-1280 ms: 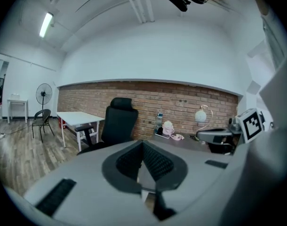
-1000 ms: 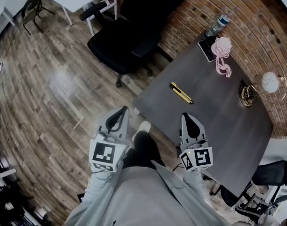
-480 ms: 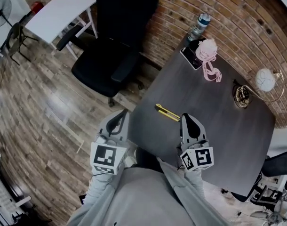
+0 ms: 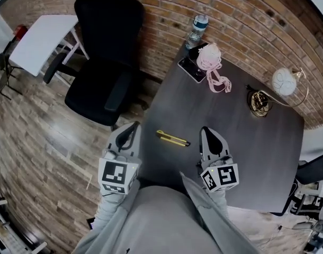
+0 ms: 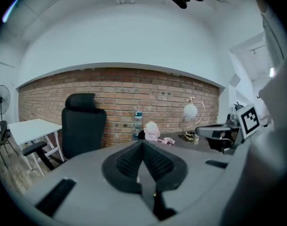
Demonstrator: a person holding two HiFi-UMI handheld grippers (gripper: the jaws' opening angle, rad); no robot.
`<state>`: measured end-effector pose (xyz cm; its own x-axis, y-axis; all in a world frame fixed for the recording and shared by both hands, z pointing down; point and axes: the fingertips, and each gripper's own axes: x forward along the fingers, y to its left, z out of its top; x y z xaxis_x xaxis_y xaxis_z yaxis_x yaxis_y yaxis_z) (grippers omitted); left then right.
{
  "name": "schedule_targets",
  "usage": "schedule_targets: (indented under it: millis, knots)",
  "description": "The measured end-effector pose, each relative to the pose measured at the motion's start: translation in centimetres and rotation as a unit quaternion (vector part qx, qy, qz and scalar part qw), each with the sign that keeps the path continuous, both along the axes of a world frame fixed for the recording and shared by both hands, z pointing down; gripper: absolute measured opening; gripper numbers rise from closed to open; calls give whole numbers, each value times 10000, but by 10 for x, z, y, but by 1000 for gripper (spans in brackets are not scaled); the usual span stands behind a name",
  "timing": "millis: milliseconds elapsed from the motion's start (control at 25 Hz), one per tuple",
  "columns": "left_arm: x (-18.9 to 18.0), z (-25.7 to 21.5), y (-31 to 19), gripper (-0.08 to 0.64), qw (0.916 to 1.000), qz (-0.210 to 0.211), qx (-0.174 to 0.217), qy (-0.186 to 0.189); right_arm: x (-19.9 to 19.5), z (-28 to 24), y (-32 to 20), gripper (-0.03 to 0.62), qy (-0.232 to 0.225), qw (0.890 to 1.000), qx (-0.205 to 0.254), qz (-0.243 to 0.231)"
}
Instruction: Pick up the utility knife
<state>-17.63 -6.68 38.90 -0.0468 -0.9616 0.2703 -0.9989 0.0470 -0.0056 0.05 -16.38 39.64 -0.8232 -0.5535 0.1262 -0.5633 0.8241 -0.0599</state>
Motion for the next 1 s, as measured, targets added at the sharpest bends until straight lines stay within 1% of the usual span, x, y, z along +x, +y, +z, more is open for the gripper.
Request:
schedule_targets:
  millis: [280,360,600,840,1000]
  knots:
    - [20,-3,-29,18,9982,592,32,-79,24,-4,-6,18,-20,9990,-4,455]
    - [25,-5,-38,18,9968,795,43,-113,31,-6,-6,18,-34,9980,4,627]
    - [44,-9,-59,18,9908,1354,29,-54,56,-16,-3,18,-36,9932,42,1165]
    - [60,-4,-67,18,9851,1721,16,-2,75,-16,3,18,-33,9875,27,1576]
    - [68,2,-67,18,9811,1936,-49,-58,82,-12,9,18,-16,9846,-18,1747]
